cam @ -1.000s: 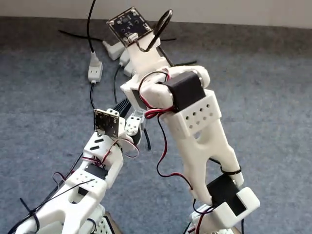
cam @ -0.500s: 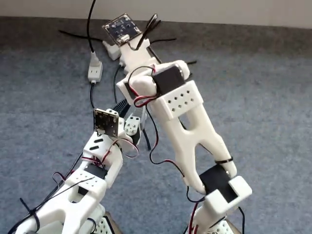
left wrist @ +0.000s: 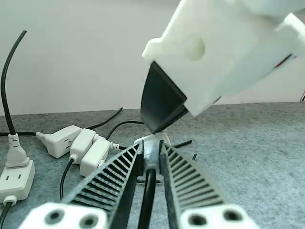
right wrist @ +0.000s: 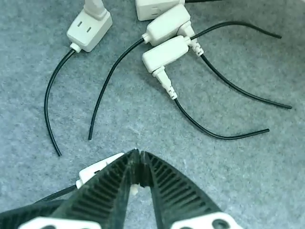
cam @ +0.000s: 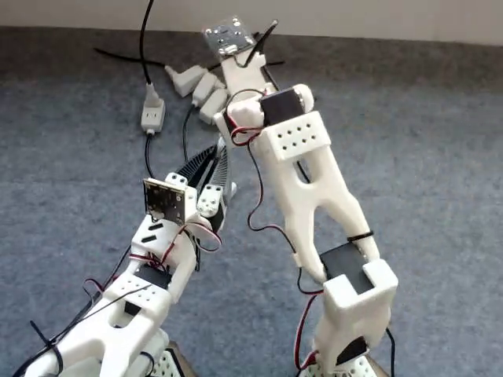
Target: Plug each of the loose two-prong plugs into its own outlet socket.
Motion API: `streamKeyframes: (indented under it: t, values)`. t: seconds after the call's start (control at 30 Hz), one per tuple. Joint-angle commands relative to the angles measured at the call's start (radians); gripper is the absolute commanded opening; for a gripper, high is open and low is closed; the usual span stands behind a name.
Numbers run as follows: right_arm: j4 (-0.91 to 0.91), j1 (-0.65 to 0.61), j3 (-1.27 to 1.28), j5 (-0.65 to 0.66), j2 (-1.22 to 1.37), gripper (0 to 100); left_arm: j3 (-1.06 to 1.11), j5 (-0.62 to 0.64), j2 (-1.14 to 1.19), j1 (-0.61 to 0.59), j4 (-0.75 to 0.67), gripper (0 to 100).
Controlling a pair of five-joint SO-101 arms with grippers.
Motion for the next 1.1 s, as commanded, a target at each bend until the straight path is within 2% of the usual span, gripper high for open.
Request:
streamKeyframes:
  t: [0.0,0.17,0.43,0.63,0.7,0.9,1.07]
  values:
    - [-0.019,0.015,-0.004,0.04,-0.007,0.7,-0.01,-0.002,-0.035,-0.018,-0.032,1]
    - [-0.015,0.03,-0.015,0.046,-0.031,0.7,-0.01,-0.002,-0.035,-0.013,-0.031,1]
    - [-0.018,0.157,-0.019,0.04,-0.206,0.7,-0.019,-0.002,-0.027,-0.012,-0.028,1]
    - [-0.059,0.183,-0.048,0.04,-0.315,0.7,-0.038,-0.002,-0.025,-0.012,0.005,1]
    - [-0.044,0.183,-0.085,0.04,-0.341,0.7,-0.097,-0.002,-0.025,-0.016,0.146,1]
    - [0.001,0.211,-0.128,0.038,-0.349,0.7,-0.423,-0.006,-0.024,-0.018,0.832,1]
    - [-0.001,0.216,-0.128,0.038,-0.349,0.7,-0.624,-0.044,-0.025,-0.018,1.168,1]
